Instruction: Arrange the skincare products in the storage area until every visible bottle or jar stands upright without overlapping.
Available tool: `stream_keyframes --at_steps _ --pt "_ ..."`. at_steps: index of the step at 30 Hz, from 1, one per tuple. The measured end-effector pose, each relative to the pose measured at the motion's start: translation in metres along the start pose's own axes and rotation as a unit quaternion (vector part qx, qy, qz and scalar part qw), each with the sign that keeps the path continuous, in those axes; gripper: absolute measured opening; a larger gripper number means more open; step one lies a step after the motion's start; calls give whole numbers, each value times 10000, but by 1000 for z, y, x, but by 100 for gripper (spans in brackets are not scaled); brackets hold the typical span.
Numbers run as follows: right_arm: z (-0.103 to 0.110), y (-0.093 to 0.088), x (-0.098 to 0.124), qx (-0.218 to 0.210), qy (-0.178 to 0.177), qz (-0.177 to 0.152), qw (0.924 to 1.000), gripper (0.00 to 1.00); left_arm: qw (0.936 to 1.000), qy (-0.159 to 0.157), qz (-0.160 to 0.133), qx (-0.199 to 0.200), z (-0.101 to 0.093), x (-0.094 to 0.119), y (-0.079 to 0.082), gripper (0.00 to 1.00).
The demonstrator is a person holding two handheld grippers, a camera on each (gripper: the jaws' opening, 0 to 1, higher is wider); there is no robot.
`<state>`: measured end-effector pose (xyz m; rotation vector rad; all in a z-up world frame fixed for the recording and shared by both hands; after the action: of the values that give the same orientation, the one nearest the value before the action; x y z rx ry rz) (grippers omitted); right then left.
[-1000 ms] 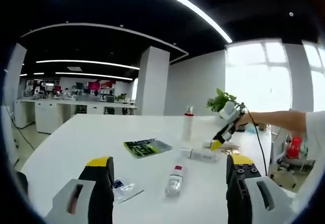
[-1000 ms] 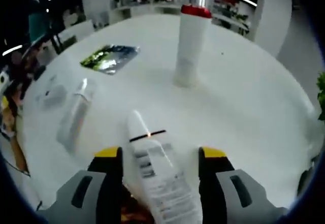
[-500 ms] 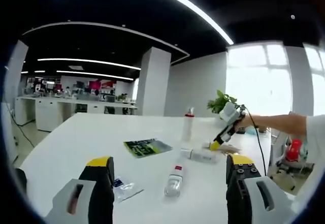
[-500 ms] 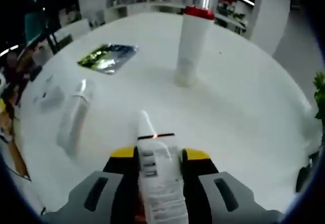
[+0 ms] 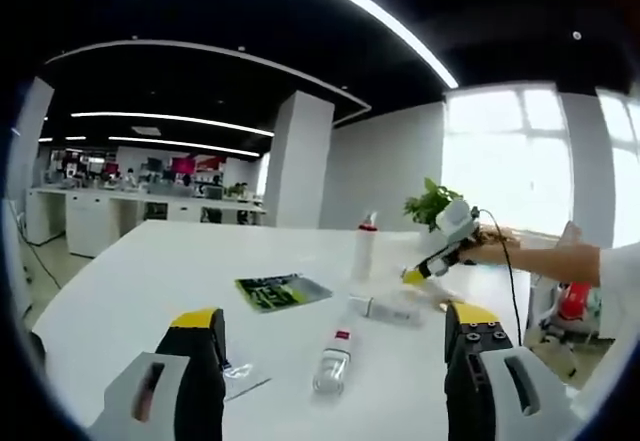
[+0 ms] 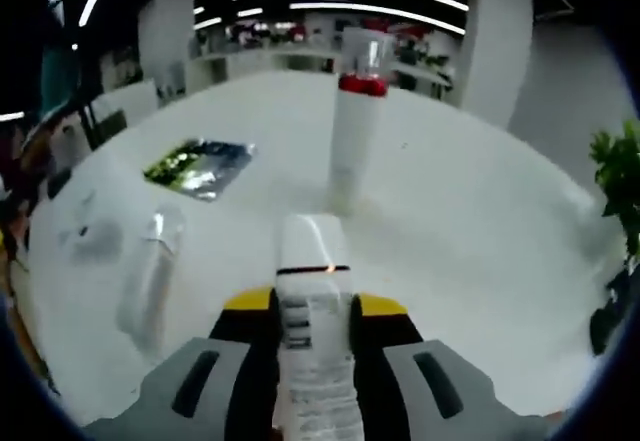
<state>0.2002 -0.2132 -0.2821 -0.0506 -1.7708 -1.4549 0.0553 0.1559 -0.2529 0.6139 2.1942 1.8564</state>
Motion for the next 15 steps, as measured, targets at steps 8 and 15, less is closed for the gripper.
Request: stream_keyframes --at_steps 8,15 --pt "-14 26 9 181 -471 -1220 9913 25 9998 22 -174 132 -11 -5 11 93" --pt "-15 47 21 657 -945 -2388 9642 26 9945 -291 -952 313 -32 -13 30 92"
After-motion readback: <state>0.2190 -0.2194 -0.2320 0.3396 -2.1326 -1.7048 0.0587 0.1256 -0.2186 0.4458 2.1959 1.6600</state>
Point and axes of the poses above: the point that each gripper's makers call its tool centre point, and the gripper's own axes: x roughly backward along the fingers, z roughly to its left, y roughly out of its top, the point moved 7 cm from there along x, roughly backward along the fingers, and after that the axes turned 10 degrees about y, right-handed, at the moved point
